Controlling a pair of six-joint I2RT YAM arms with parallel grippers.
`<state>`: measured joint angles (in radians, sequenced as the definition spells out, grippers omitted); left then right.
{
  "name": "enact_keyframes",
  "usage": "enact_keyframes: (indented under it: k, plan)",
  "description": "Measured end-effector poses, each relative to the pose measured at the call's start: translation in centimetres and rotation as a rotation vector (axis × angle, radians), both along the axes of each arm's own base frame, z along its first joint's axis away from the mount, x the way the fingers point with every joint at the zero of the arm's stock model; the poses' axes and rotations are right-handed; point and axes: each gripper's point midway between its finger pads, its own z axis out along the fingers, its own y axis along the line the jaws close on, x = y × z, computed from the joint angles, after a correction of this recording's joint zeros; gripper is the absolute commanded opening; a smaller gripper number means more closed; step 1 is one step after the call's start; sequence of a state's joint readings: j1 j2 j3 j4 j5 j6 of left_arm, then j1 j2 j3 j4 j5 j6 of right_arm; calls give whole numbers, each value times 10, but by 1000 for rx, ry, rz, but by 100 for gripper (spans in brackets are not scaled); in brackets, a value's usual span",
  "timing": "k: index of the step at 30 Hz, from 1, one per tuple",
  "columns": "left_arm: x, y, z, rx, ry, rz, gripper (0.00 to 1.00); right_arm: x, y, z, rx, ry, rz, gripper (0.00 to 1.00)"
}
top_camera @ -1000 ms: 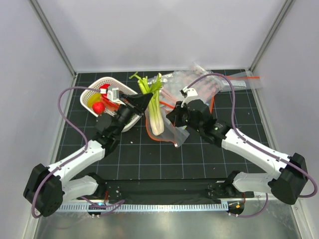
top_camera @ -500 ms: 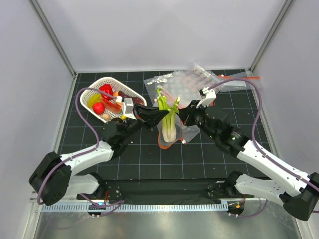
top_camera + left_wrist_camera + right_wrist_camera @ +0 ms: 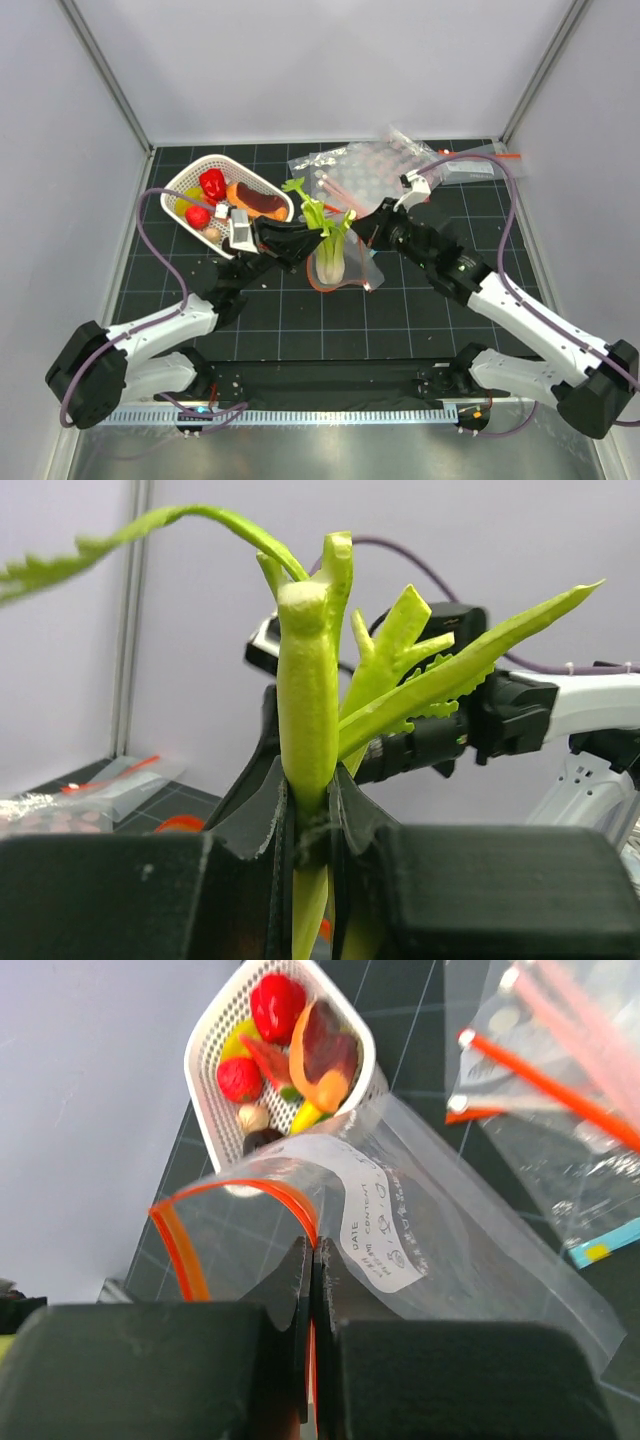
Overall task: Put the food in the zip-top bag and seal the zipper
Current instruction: Place the fake vegetable in the zipper food storage bag.
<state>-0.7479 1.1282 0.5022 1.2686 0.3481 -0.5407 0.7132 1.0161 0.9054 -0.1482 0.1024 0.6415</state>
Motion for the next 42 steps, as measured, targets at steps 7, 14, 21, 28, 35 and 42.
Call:
enact_keyframes:
  k: [7,14,21,28,35,42]
  plan:
    - [-27,1,9,56,-205,-38,0,-10,25,-29,24,176,144,1]
    - [-49,-9,-3,167,-450,-80,1,-24,35,6,33,169,250,1]
    - [-54,-17,-16,273,-585,-87,0,-43,28,43,-1,144,321,1]
    - [-64,-17,-24,353,-699,-54,1,-53,16,78,-72,93,350,1]
    - [-64,-36,-43,530,-757,-10,0,-53,8,54,-183,142,350,1]
    - [-46,-38,-66,660,-748,69,0,-48,9,39,-227,169,356,1]
